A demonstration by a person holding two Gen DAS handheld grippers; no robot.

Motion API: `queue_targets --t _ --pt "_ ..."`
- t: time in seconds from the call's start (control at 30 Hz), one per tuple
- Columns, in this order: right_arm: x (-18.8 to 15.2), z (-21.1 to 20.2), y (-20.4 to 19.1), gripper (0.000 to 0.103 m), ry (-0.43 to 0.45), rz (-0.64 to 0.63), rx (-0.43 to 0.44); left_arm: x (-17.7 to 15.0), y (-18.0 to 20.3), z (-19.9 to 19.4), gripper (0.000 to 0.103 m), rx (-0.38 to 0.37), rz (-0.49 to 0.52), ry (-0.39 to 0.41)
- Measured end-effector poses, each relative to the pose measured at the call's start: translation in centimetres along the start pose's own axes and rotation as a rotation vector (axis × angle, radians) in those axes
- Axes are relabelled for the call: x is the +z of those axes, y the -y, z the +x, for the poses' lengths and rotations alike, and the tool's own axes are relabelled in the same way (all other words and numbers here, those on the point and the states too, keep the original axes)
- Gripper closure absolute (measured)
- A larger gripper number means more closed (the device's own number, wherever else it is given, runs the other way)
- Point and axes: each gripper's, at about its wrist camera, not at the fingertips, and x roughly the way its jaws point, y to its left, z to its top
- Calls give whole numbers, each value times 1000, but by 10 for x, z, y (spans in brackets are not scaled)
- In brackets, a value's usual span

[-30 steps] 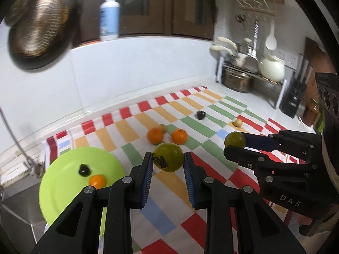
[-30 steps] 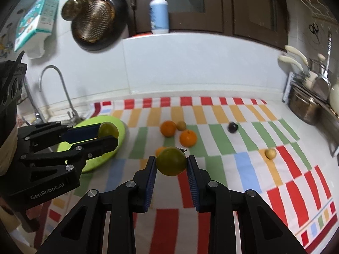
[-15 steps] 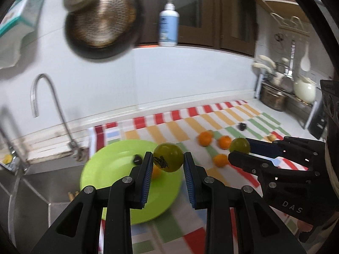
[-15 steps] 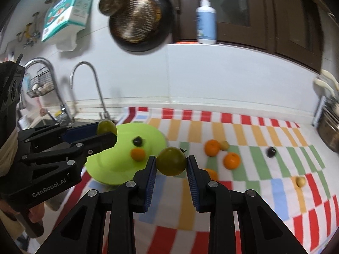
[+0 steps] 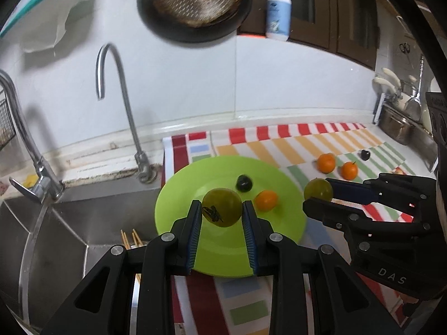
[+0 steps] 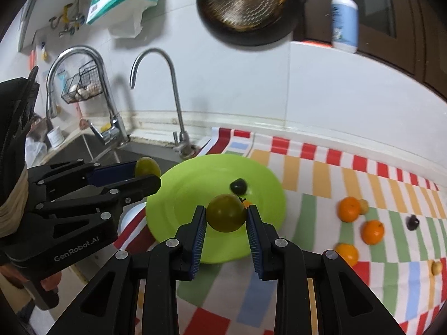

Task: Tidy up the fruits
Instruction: 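Carry both green tomatoes onto the green plate and open both tools, then withdraw both open tools from the plate toward the remaining fruit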

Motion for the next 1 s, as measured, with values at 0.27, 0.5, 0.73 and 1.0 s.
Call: queue_targets --t 0.27,0.5,0.73,1.0 --pt "-3 40 -5 73 -67 7 3 -9 -14 27 74 -15 -6 -51" --pt "-9 62 -2 73 -113 42 1 -15 -21 48 74 -45 -25 -92" --pt "-13 74 -5 72 -135 58 -2 -21 -21 54 69 -48 -13 -107" --pt "-13 58 -3 71 -93 86 -32 -15 -21 28 55 20 11 -53"
